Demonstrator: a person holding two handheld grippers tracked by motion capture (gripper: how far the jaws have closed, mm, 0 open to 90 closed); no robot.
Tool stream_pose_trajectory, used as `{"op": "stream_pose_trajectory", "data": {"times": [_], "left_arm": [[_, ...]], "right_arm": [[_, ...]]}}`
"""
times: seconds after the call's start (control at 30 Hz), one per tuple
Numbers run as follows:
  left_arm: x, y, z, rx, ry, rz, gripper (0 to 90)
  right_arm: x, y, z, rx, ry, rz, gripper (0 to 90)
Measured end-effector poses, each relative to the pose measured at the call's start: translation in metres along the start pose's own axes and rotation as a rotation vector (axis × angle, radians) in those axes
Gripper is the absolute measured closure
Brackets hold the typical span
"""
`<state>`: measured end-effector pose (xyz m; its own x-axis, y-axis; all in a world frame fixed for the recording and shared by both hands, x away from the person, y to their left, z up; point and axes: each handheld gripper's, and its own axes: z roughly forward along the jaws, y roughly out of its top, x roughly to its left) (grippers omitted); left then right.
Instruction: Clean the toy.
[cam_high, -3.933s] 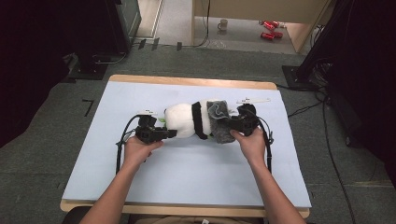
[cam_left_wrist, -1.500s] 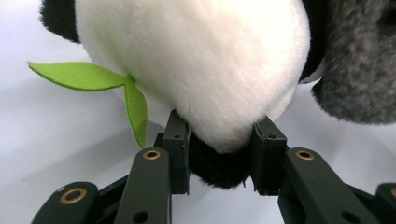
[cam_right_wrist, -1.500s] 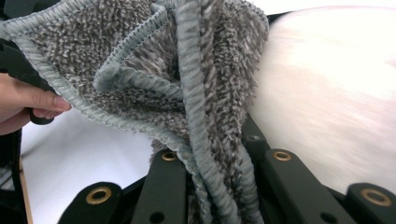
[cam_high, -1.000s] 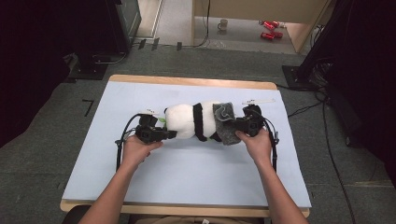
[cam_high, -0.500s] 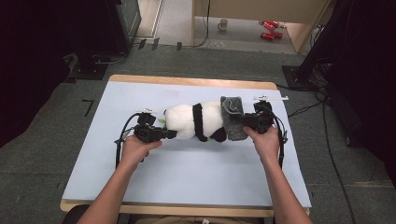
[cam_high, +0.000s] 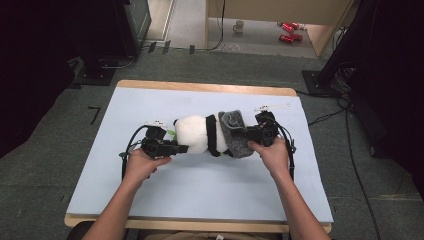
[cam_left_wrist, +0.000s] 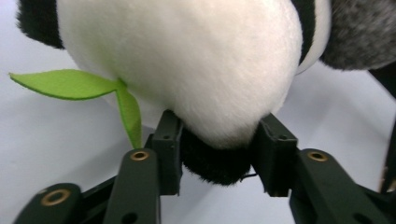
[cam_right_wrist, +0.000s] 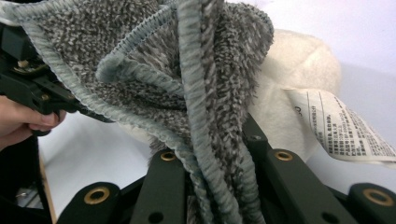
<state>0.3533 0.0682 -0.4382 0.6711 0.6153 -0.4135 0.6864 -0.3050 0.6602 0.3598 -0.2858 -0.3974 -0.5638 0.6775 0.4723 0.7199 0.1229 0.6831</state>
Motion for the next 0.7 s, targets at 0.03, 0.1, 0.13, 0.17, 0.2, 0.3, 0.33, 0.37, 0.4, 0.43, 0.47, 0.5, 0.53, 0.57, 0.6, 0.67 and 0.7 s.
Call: {"op": "stream_pose_trajectory", "data": {"times": [0.03, 0.1, 0.13, 0.17, 0.2, 0.3, 0.33, 0.37, 0.4, 0.43, 0.47, 0.5, 0.53, 0.57, 0.6, 0.67, 0.7], "left_arm": [[0.001, 0.0, -0.001, -0.005, -0.005, -0.01, 57.8], [0.002, -0.001, -0.001, -0.007, -0.008, -0.022, 59.2], [0.002, -0.002, 0.0, -0.001, -0.003, -0.019, 59.8], [0.003, -0.002, 0.001, 0.007, 0.004, -0.016, 60.4], [0.003, -0.003, 0.003, 0.015, 0.012, -0.011, 60.9], [0.004, -0.005, 0.006, 0.02, 0.021, -0.007, 61.5], [0.004, -0.005, 0.006, 0.017, 0.018, -0.012, 61.5], [0.005, -0.006, 0.007, 0.013, 0.02, -0.01, 61.6], [0.005, -0.007, 0.007, 0.014, 0.023, -0.008, 61.6], [0.005, -0.008, 0.008, 0.015, 0.026, -0.006, 61.7], [0.006, -0.009, 0.009, 0.012, 0.031, -0.005, 61.8], [0.006, -0.009, 0.009, 0.013, 0.032, -0.006, 61.9], [0.006, -0.009, 0.009, 0.014, 0.037, -0.003, 61.9], [0.006, -0.009, 0.01, 0.015, 0.038, -0.002, 61.9], [0.006, -0.01, 0.01, 0.014, 0.037, -0.003, 62.0], [0.007, -0.01, 0.01, 0.015, 0.031, -0.01, 62.0], [0.008, -0.01, 0.01, 0.014, 0.03, -0.014, 62.0]], "right_arm": [[-0.001, 0.001, -0.001, -0.009, 0.014, 0.015, 77.0], [-0.005, 0.004, -0.008, -0.052, 0.0, 0.036, 77.0], [-0.009, 0.006, -0.011, -0.073, -0.023, 0.044, 77.0], [-0.013, 0.006, -0.015, -0.09, -0.049, 0.052, 77.0], [-0.018, 0.007, -0.018, -0.105, -0.073, 0.065, 77.1], [-0.035, 0.004, -0.021, -0.12, -0.12, 0.113, 77.1], [-0.039, 0.002, -0.019, -0.118, -0.125, 0.127, 77.1], [-0.043, 0.001, -0.016, -0.112, -0.131, 0.136, 77.1], [-0.046, -0.001, -0.012, -0.1, -0.137, 0.138, 77.1], [-0.047, -0.002, -0.007, -0.089, -0.142, 0.14, 77.1], [-0.048, -0.003, -0.002, -0.073, -0.15, 0.139, 77.2], [-0.048, -0.005, 0.002, -0.063, -0.159, 0.131, 77.3], [-0.047, -0.007, 0.005, -0.06, -0.17, 0.119, 77.5], [-0.046, -0.01, 0.008, -0.051, -0.188, 0.107, 77.6], [-0.046, -0.012, 0.01, -0.032, -0.215, 0.097, 77.7], [-0.05, -0.017, 0.018, 0.032, -0.258, 0.103, 77.8], [-0.052, -0.021, 0.022, 0.065, -0.265, 0.115, 77.9]]}}
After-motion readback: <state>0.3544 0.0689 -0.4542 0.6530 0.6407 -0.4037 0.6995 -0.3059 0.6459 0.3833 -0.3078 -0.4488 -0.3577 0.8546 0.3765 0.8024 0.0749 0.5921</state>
